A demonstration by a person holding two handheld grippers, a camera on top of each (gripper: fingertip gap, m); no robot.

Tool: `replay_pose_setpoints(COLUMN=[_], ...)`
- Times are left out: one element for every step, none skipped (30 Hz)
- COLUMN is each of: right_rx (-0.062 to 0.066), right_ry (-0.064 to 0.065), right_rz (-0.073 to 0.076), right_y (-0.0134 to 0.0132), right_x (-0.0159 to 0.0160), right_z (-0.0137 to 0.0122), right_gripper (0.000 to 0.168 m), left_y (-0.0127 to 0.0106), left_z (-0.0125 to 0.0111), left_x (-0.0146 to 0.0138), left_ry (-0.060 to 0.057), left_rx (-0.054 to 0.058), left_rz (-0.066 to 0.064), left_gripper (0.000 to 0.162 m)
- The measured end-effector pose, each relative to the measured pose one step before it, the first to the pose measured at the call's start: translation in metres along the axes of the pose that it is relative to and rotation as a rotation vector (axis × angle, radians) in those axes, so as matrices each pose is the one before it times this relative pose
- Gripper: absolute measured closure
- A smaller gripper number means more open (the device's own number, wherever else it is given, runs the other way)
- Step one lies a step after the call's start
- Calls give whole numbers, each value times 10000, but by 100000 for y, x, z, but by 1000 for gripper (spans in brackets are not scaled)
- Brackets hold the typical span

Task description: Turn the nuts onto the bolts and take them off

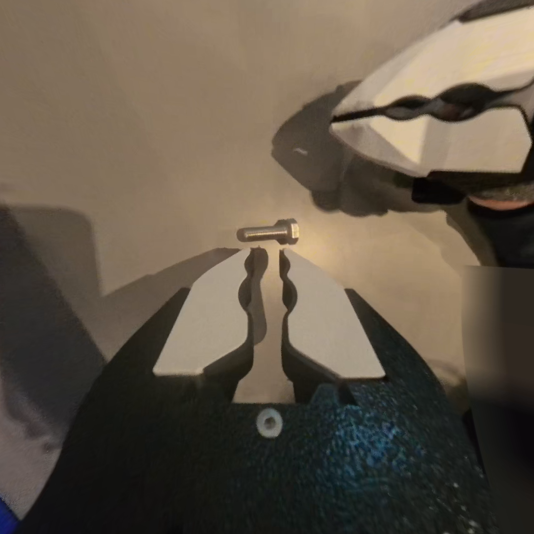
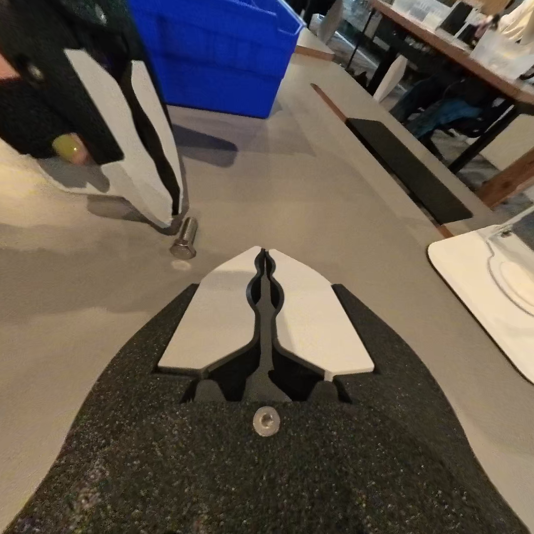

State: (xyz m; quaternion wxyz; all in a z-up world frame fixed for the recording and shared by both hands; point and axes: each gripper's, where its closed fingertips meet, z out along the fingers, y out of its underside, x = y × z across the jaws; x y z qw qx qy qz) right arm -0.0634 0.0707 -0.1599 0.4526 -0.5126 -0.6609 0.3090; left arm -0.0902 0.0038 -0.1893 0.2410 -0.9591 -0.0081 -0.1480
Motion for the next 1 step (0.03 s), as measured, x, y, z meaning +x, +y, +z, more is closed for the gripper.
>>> replay_pose_setpoints(right_rx=[-84], right_ry=[53], right_rz=[-209], right_y=[90], right_x=[-119], right_z=[87], right_gripper=[168], left_y=[-62], left_z=[118], left_x=[-71], left_ry=[-99], left_rx=[-133], left_rz=[-166], left_gripper=[146])
